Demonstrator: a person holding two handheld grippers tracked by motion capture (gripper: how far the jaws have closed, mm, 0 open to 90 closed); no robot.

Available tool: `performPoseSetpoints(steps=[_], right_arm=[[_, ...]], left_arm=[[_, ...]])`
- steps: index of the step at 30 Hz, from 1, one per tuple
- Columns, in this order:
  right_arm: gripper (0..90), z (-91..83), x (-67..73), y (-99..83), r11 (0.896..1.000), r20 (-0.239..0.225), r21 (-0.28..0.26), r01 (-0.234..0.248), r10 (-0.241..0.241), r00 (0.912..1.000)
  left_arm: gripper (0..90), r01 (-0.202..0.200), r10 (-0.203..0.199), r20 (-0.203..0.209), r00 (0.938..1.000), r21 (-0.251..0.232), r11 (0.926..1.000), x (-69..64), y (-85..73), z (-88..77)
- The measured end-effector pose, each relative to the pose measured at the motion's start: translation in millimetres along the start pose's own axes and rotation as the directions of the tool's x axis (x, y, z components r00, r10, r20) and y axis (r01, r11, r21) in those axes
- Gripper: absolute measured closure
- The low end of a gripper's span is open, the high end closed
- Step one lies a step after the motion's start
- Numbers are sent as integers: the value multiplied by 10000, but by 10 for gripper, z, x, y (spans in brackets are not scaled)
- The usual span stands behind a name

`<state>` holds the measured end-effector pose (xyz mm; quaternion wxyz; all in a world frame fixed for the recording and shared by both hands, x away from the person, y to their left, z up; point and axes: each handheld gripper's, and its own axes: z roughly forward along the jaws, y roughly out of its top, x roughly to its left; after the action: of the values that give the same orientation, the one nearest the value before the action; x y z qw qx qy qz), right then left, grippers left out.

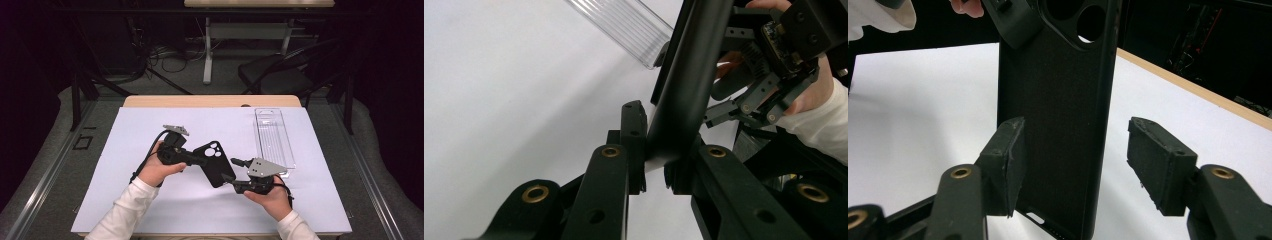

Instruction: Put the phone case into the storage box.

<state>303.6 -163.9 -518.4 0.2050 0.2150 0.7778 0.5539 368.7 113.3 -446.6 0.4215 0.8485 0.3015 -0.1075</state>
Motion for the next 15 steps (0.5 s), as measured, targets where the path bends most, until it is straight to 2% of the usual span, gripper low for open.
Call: performPoseSetpoints(steps=[5,10,15], right_arm=[[402,0,16,22,9997,-4,74,212,-212,9998],[415,9,48,41,9966,90,165,806,-808,9967],[416,19,92,55,9943,135,289,1028,-1032,9946]], left_arm=[[814,10,-10,-80,10000,38,10000,-4,3,-14],[815,-38,41,-133,9999,164,9999,-26,7,-21],[814,-32,36,-205,9998,203,9998,-43,11,-23]])
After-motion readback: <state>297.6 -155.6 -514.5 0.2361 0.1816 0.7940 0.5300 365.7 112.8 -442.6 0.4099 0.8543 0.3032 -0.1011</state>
